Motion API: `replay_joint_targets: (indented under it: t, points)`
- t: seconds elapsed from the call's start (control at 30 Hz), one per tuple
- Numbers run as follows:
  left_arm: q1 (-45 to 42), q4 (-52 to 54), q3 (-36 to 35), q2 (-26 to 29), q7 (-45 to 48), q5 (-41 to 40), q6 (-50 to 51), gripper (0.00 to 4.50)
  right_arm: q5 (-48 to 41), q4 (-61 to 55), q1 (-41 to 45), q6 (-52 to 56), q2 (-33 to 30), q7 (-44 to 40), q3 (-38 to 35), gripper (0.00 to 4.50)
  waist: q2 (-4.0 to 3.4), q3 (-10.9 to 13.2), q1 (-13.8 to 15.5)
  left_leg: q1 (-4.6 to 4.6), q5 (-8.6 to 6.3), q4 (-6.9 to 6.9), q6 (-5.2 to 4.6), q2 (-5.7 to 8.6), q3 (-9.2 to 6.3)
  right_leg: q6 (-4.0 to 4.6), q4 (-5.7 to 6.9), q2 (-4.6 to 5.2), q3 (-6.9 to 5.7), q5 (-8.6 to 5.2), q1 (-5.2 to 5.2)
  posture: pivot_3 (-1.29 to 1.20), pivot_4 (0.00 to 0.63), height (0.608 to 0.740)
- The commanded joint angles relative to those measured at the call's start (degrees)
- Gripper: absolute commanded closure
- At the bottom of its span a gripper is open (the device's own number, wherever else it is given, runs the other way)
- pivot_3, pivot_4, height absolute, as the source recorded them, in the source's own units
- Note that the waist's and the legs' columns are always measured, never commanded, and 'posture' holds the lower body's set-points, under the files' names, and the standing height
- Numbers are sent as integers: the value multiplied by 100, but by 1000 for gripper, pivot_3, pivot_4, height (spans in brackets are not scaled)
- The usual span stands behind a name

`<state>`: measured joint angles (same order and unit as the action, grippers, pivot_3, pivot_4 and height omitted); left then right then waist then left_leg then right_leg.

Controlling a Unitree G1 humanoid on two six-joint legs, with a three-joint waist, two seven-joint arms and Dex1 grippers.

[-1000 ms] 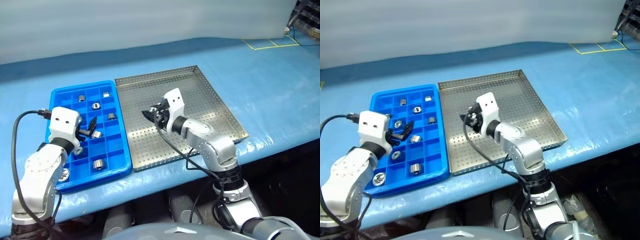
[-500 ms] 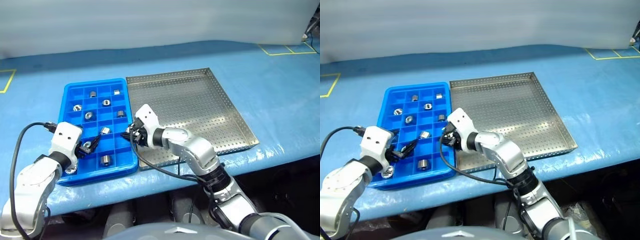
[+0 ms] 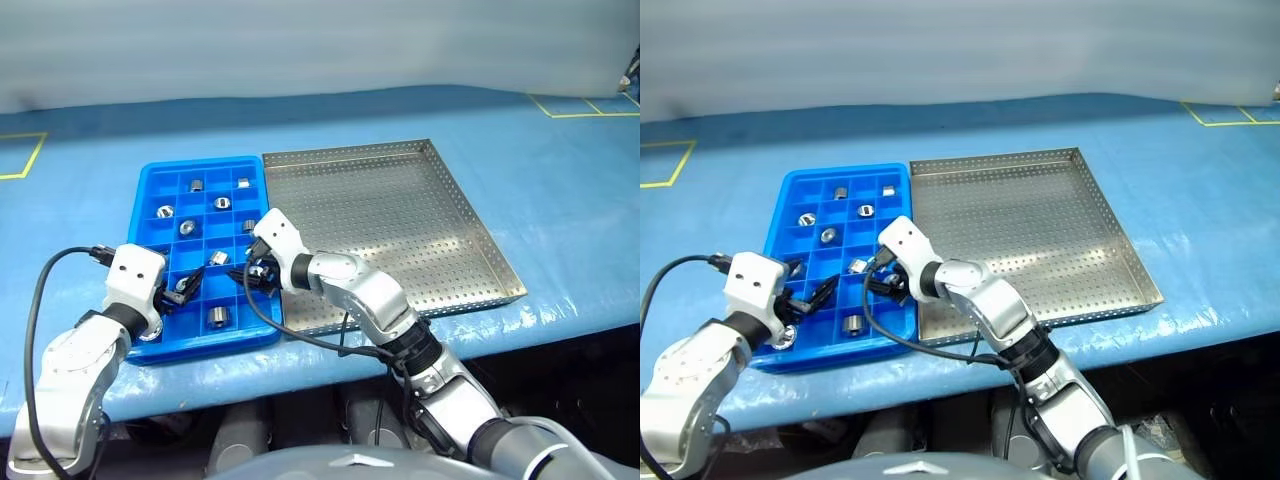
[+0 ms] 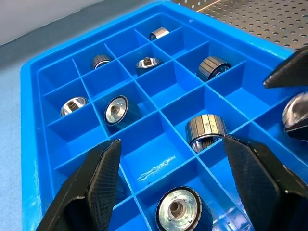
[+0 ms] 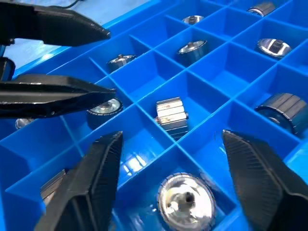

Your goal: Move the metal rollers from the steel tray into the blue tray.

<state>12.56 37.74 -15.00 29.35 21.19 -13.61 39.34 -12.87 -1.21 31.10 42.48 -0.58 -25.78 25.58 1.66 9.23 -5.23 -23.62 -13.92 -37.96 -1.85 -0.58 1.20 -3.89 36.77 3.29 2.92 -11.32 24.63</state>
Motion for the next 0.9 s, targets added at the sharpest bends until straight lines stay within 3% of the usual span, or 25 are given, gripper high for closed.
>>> replay_joint_targets:
  t: [0.03,0.23,0.37,0.4,0.5,0.57,0.9]
  points:
    - [-176,19,129,-129,16,-85,-184,810,-201,-673,-145,22,-60,95,-597,1130,0,0,41,-1,0,0,0,1,-2,0,-1,1,-2,0,-1,-73,150,740]
    - [-439,-4,568,-335,77,-137,-361,810,-289,-1503,-375,-137,-1084,-373,-1104,1130,1,0,70,-5,0,-2,-1,7,-2,-2,-5,5,-5,1,-4,-95,150,740]
    - [-790,-196,932,-393,153,-53,-667,810,-302,-1254,-427,-402,-1762,-714,-1502,1130,0,1,71,-4,1,-2,-2,5,-1,1,-4,-2,-5,-1,-6,-95,150,740]
    - [-893,-287,976,-434,151,-45,-746,657,-337,-1095,-426,-481,-1835,-808,-1569,1107,0,1,62,-2,1,-3,-2,5,0,1,-3,-3,-5,-2,-7,-132,150,740]
    - [-1066,-433,1103,-533,193,-92,-882,0,-247,-734,-460,-752,-2023,-1022,-1569,497,0,0,12,3,1,-7,-3,4,7,-1,-3,-13,3,0,-11,-137,150,740]
    - [-1122,-448,1175,-571,129,-81,-820,0,-180,-642,-466,-873,-2067,-1054,-1559,18,0,0,-12,3,1,-6,-3,4,9,-3,-3,-15,7,1,-10,-142,150,740]
    - [-1207,-439,1383,-516,8,37,-588,0,-68,-833,-641,-1134,-2191,-1229,-1474,18,1,1,-22,1,1,-13,-4,2,9,-9,-2,-15,8,3,-10,-153,150,740]
